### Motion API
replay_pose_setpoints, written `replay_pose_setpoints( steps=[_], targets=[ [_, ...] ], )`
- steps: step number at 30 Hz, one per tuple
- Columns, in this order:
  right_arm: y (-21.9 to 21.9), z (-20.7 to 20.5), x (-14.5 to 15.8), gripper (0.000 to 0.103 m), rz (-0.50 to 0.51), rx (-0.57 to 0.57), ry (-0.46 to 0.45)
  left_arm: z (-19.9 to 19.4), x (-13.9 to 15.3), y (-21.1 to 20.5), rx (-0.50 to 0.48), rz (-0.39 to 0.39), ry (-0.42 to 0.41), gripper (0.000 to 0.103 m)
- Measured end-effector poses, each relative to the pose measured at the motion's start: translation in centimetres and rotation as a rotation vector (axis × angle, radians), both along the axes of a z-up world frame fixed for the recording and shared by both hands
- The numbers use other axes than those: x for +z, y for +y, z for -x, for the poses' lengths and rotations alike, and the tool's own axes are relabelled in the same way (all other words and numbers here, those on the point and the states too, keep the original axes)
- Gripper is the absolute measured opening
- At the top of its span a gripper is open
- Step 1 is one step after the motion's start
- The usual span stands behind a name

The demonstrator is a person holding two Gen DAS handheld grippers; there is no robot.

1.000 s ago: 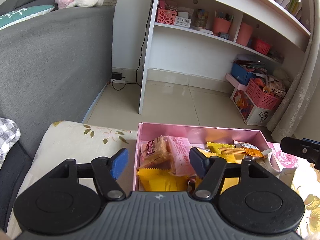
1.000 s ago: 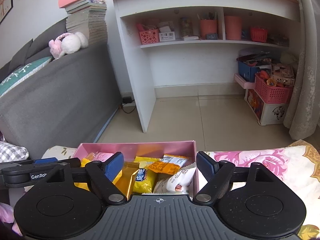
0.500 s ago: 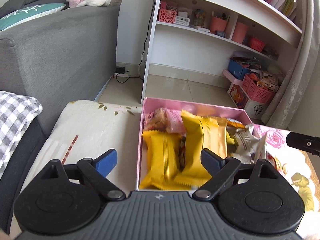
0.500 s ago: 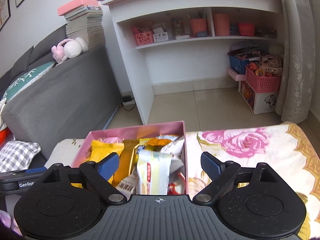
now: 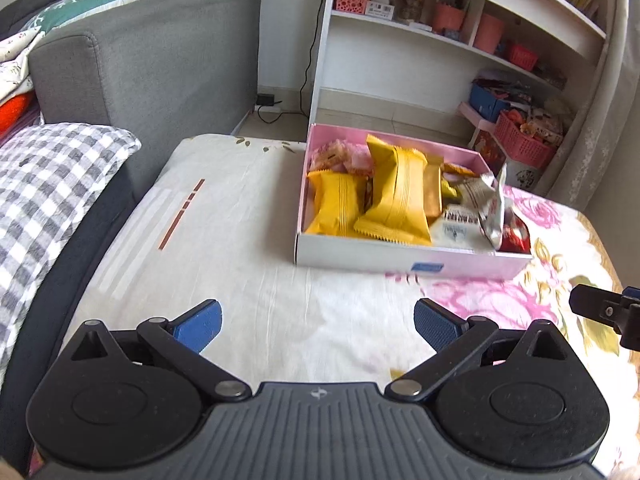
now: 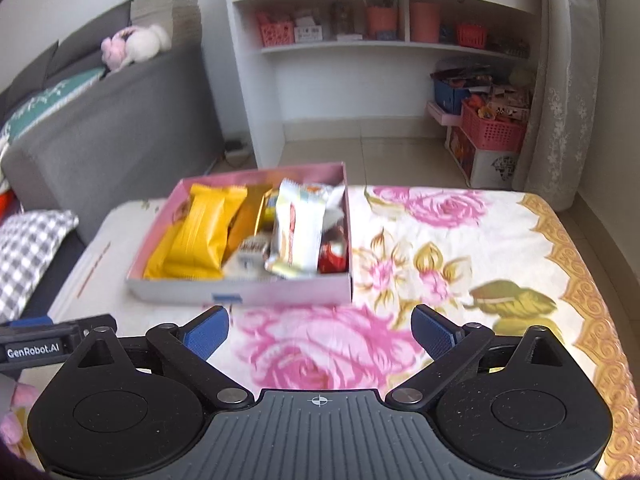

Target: Organize snacks

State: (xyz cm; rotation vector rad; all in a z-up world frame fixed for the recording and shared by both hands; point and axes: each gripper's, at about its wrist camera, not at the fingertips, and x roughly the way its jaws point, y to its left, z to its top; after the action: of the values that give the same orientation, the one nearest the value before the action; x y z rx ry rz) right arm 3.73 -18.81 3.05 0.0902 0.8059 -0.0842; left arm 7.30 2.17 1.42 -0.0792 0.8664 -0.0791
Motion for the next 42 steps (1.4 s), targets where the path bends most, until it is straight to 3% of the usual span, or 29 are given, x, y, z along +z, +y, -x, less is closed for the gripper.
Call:
replay_pose_setpoints(
  steps=[11, 31, 42],
  targets=[
    [0.6, 2.8, -1.4, 0.102, 0.002, -0.013, 0.024, 3.1, -0.3, -1.4, -0.031, -0.052, 0.015, 0.103],
    [-0.2, 2.1, -1.5, 0.102, -0.024, -0.026, 0.042, 3.6, -0.4, -2.7, -0.006, -0.104, 0.025, 0.103],
    [0.8, 2.2, -1.4, 0.102, 0.015, 0.006, 0.04, 3.8, -0.2, -3.0, 0.001, -0.13, 0.013, 0.103]
  ],
)
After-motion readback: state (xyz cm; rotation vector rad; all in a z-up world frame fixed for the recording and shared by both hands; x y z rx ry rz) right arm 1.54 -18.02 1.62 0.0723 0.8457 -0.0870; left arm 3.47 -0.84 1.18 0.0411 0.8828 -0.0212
